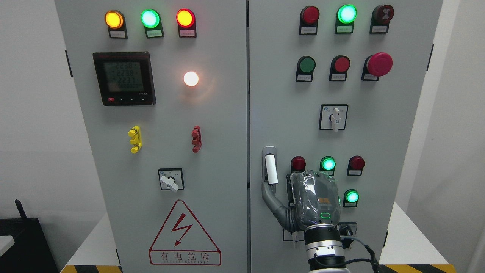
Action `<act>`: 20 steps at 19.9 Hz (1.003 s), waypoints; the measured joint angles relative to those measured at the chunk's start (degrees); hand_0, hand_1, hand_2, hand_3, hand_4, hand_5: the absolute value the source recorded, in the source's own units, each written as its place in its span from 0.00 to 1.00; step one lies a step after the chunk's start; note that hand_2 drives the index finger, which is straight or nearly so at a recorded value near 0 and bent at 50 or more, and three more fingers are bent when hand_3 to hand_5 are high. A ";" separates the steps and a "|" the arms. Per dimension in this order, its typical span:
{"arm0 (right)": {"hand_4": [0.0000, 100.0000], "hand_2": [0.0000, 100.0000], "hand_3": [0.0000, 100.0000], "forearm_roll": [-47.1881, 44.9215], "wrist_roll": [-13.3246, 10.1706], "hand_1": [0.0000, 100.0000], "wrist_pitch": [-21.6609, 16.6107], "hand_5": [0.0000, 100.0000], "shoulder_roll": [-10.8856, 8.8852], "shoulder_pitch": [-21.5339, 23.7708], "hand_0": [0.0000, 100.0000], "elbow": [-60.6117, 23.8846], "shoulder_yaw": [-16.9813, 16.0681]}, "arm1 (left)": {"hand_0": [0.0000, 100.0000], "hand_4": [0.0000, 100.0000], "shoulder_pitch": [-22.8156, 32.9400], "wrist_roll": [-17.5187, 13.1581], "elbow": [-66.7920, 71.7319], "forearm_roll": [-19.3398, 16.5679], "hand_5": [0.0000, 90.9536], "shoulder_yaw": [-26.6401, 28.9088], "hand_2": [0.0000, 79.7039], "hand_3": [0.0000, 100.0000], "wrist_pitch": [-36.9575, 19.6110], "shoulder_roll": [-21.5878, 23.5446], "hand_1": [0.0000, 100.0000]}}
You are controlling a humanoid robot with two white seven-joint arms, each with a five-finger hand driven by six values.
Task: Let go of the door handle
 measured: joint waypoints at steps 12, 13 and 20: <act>1.00 0.98 1.00 0.06 -0.14 0.10 0.01 0.95 -0.12 0.23 0.41 -0.40 -0.84 | 0.12 0.00 0.00 0.00 0.00 0.00 0.00 0.00 0.00 0.00 0.01 0.00 0.39; 1.00 0.98 1.00 0.09 -0.15 0.10 0.01 0.95 -0.14 0.24 0.41 -0.45 -0.90 | 0.12 0.00 0.00 0.00 0.00 0.00 0.00 0.00 0.00 0.00 0.01 0.00 0.39; 1.00 0.97 1.00 0.32 -0.28 0.10 0.01 0.95 -0.28 0.26 0.41 -0.83 -1.48 | 0.12 0.00 0.00 0.00 0.00 0.00 0.00 0.00 0.00 0.00 0.02 0.00 0.39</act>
